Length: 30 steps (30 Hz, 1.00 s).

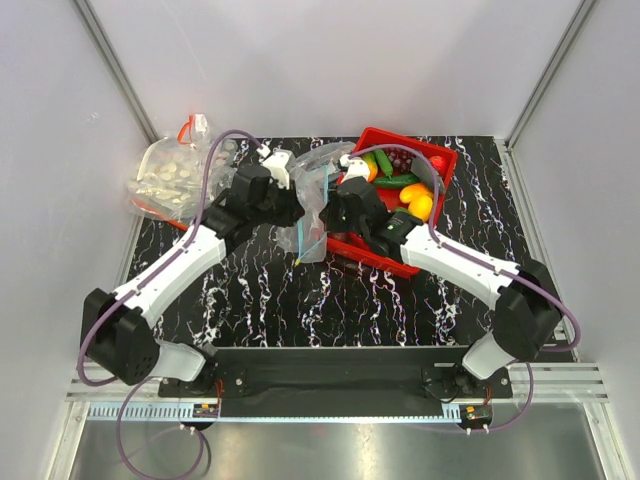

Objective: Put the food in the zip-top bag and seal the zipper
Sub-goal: Pick up the zipper food storage bag at the center of the board.

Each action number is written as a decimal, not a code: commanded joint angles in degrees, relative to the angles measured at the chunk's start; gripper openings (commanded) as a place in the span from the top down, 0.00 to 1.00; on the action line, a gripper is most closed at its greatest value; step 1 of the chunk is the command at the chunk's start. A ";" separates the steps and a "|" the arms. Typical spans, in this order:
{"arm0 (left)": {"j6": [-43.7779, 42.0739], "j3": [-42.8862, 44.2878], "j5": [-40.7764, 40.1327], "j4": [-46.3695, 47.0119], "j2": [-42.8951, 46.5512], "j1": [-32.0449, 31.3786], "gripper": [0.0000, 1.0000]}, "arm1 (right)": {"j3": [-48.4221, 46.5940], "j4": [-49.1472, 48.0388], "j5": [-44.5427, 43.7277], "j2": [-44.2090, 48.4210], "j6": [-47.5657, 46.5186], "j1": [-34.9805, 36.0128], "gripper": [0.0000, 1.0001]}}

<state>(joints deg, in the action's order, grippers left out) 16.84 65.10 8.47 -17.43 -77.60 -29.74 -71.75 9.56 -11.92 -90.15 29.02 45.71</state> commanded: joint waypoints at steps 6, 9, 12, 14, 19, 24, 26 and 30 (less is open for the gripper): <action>-2.60 4.07 -7.24 -3.22 -0.54 -0.23 1.00 | 1.17 -1.39 -3.45 3.75 0.43 -1.33 0.92; -4.18 6.00 -11.69 -8.22 0.52 -1.11 1.00 | 2.48 -1.30 -4.07 4.80 0.69 -2.99 0.89; -5.76 8.54 -16.97 -12.88 0.70 -2.25 1.00 | 3.10 -1.39 -3.81 5.33 0.08 -3.88 0.70; -6.12 9.34 -19.27 -15.43 0.44 -2.61 1.00 | 3.63 -1.04 -5.90 5.94 -0.27 -3.97 0.26; -5.15 9.78 -28.32 -17.37 -0.09 -2.61 1.00 | 6.00 -1.04 -5.31 8.32 -2.12 -6.24 0.09; -6.29 9.78 -28.78 -17.29 -1.50 -2.61 1.00 | 2.24 5.44 -0.91 6.13 -4.31 -10.11 0.12; -6.56 9.87 -28.16 -17.02 -2.11 -2.70 1.00 | -0.05 7.83 0.40 2.46 -5.54 -12.83 0.12; -6.91 9.69 -28.07 -16.58 -2.82 -2.61 1.00 | -8.64 13.53 -3.36 -5.72 -12.73 -15.73 0.17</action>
<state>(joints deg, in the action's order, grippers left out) 11.18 72.62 -17.89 -35.14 -79.77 -32.36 -73.65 17.58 -13.56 -90.78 22.83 31.79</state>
